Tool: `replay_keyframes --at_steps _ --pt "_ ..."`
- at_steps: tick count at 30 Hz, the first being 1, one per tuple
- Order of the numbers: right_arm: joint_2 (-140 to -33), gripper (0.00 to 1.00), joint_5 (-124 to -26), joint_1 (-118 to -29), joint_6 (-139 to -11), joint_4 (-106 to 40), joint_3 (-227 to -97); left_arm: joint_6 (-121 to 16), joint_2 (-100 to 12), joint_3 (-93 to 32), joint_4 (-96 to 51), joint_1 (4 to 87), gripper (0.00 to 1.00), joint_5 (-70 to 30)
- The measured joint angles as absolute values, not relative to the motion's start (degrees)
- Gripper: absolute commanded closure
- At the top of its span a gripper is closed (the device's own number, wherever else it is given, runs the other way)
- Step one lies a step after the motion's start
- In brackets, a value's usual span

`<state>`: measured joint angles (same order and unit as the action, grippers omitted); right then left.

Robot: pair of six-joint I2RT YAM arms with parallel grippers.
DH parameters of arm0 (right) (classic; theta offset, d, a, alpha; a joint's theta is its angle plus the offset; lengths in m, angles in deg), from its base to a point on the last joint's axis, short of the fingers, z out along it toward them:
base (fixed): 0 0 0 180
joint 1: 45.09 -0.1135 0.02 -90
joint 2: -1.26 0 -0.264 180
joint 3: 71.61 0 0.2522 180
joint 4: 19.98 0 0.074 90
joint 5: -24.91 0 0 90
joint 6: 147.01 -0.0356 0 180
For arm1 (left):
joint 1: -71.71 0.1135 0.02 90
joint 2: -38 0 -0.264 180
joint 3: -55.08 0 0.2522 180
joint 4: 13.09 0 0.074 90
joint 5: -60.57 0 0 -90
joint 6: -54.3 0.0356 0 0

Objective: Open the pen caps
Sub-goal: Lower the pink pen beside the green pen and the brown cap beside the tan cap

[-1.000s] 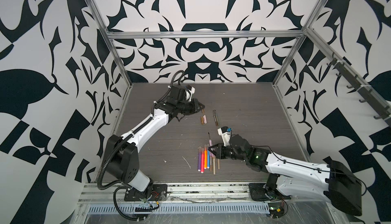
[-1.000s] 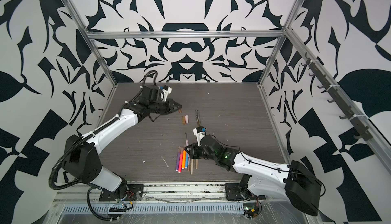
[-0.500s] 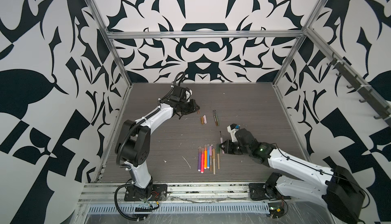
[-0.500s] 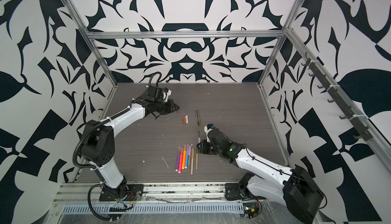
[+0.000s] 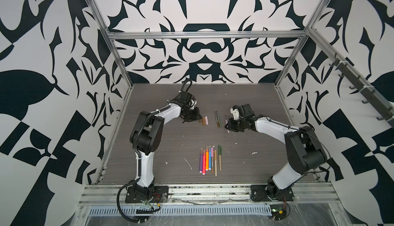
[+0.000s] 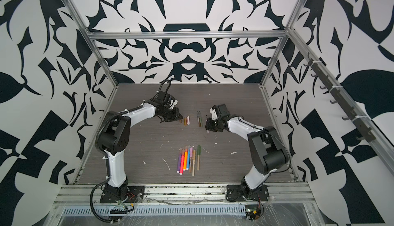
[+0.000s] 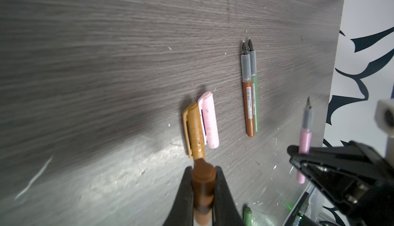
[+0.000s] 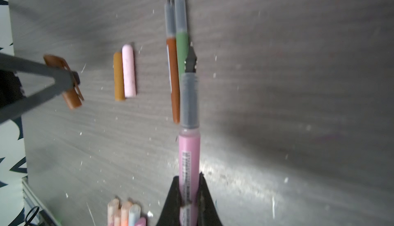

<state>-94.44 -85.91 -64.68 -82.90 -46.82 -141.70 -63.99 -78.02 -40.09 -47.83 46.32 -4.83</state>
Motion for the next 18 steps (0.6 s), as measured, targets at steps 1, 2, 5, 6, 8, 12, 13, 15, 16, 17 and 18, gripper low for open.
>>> replay_keyframes --at_steps 1,2,5,6,8,12,13,15,16,17,18 --pt "-95.25 1.0 -85.49 -64.66 -82.13 -47.55 -143.04 -63.69 -78.53 -40.65 -48.17 46.32 1.0 -4.72" --pt "-96.01 1.0 -85.06 -64.68 -81.39 -48.29 -144.44 -63.4 -78.96 -41.31 -48.46 46.36 1.0 -4.5" --pt "-97.87 1.0 -83.79 -64.68 -79.73 -50.19 -147.47 -62.68 -80.78 -43.36 -49.09 46.65 1.0 -3.47" --pt "-98.31 1.0 -83.46 -64.68 -79.34 -50.54 -148.07 -62.51 -81.41 -43.93 -49.22 46.71 1.0 -3.23" --pt "-99.14 1.0 -83.0 -64.68 -78.83 -51.15 -148.94 -62.03 -82.48 -44.72 -49.64 46.91 1.0 -2.79" --pt "-101.33 1.0 -82.43 -64.68 -78.37 -51.94 -150.16 -60.67 -84.23 -46.29 -51.78 47.15 1.0 -2.38" --pt "-101.74 1.0 -82.43 -64.68 -78.35 -51.94 -150.25 -60.41 -84.49 -46.58 -52.11 47.22 1.0 -2.36" --pt "-102.79 1.0 -82.48 -64.68 -78.35 -52.05 -150.49 -59.89 -84.8 -46.6 -52.76 47.39 1.0 -2.4" --pt "-103.25 1.0 -82.54 -64.68 -78.33 -52.05 -150.73 -59.75 -84.86 -46.6 -53.01 47.43 1.0 -2.4" --pt "-103.93 1.0 -82.74 -64.68 -78.29 -52.07 -151.1 -59.62 -84.95 -46.62 -53.25 47.48 1.0 -2.42" --pt "-104.67 1.0 -83.05 -64.68 -78.24 -52.0 -151.58 -59.56 -85.08 -46.82 -53.68 47.52 1.0 -2.42"
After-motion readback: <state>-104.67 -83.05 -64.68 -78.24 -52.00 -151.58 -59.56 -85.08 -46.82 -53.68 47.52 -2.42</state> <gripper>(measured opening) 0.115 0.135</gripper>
